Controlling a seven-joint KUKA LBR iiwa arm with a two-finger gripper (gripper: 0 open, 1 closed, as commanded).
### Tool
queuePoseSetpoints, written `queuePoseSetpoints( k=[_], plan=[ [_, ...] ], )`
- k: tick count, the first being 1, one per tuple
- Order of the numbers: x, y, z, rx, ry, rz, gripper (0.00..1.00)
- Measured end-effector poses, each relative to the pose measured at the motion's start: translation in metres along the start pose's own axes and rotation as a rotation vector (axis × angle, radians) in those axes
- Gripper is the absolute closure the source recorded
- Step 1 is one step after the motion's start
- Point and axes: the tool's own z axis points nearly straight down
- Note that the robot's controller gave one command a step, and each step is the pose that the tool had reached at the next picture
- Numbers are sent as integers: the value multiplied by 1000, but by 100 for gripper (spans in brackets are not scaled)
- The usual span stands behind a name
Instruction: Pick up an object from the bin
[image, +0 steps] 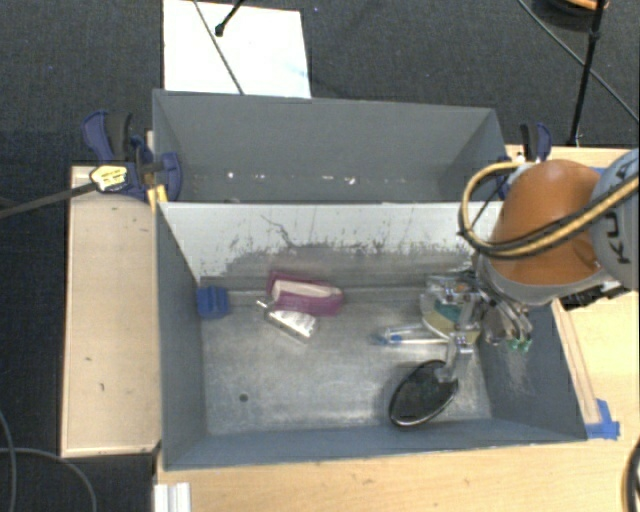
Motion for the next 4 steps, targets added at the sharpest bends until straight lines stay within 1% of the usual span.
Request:
queuePoseSetpoints(
  k=[1,2,3,4],
  plan=[
    [35,9,81,-4,13,-418,0],
    [22,-6,80,0,1,-1145,0],
    [22,-4,80,-2,-1,-1141,100],
    [12,-11,-52,3,-6,-1143,100]
  ],
)
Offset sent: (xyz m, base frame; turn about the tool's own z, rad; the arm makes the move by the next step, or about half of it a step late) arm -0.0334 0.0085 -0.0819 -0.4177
